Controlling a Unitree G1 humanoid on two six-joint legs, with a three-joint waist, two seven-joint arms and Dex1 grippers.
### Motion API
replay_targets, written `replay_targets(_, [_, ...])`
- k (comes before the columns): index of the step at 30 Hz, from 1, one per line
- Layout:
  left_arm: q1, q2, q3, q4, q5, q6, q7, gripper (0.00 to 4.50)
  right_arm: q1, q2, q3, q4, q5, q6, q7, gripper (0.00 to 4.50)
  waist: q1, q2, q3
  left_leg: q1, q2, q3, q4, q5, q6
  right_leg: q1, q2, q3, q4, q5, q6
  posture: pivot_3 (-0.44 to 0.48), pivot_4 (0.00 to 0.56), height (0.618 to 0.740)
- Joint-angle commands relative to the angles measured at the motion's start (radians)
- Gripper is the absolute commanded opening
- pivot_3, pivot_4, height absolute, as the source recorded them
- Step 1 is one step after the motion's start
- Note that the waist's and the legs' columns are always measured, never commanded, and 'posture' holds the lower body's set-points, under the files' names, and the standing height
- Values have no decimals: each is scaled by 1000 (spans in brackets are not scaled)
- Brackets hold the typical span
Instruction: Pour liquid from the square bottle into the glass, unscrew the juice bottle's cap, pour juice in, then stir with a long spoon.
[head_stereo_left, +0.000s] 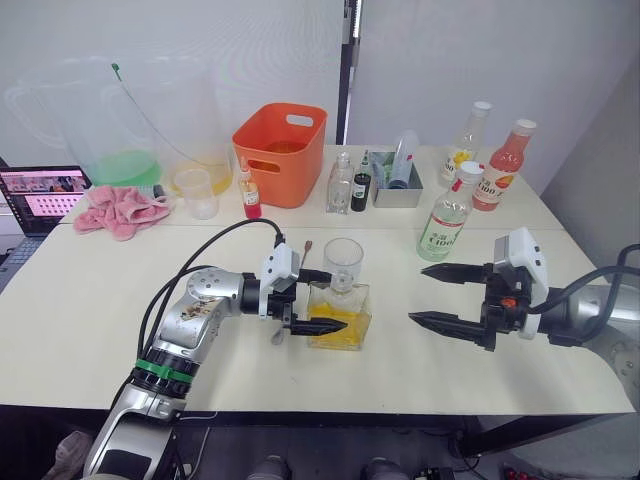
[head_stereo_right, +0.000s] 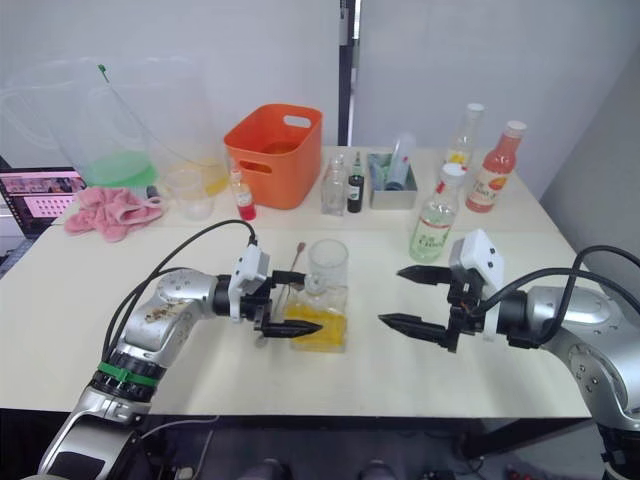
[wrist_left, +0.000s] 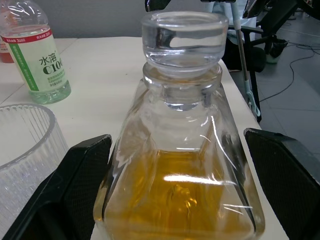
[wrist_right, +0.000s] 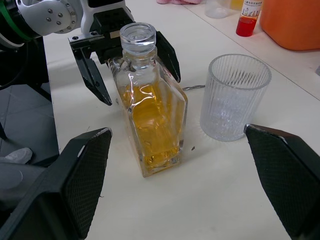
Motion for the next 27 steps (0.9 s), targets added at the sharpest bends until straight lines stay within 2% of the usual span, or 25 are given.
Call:
replay_targets(1, [-21, -7, 1, 1, 8, -30, -4, 3392, -26, 1, -12, -3, -6, -32, 2, 4500, 1, 0, 0, 0, 0, 0, 0, 0, 0, 0, 0, 0, 0, 0, 0, 0, 150, 740])
replay_targets(3, [-25, -19, 1, 16, 21, -64, 4, 2793, -55, 7, 6, -1, -2, -28, 4, 4500, 1, 0, 0, 0, 0, 0, 0, 0, 0, 0, 0, 0, 0, 0, 0, 0, 150, 740])
replay_targets(8, [-17, -25, -1, 2, 22, -73, 1, 2786, -178, 52, 99, -20, -21, 15, -61, 4500, 0, 0, 0, 0, 0, 0, 0, 0, 0, 0, 0, 0, 0, 0, 0, 0, 150, 740])
replay_targets(15, [-13, -16, -4, -16, 14, -59, -14, 2786, -347, 170, 215, -10, -2, 82, -127, 4500, 0, 0, 0, 0, 0, 0, 0, 0, 0, -1, 0, 0, 0, 0, 0, 0, 150, 740])
replay_targets(24, [-28, -32, 6, -42, 0, -27, 1, 2786, -376, 239, 299, 11, -42, 100, -153, 4500, 0, 0, 0, -1, 0, -1, 0, 0, 0, -2, 0, 0, 1, 0, 0, 0, 150, 740])
replay_targets(27, [-29, -28, 3, -22, 13, -45, -6, 2786, -361, 244, 320, 13, -78, 69, -145, 3656, 0, 0, 0, -1, 0, -1, 0, 0, 0, -2, 0, 0, 1, 0, 0, 0, 150, 740])
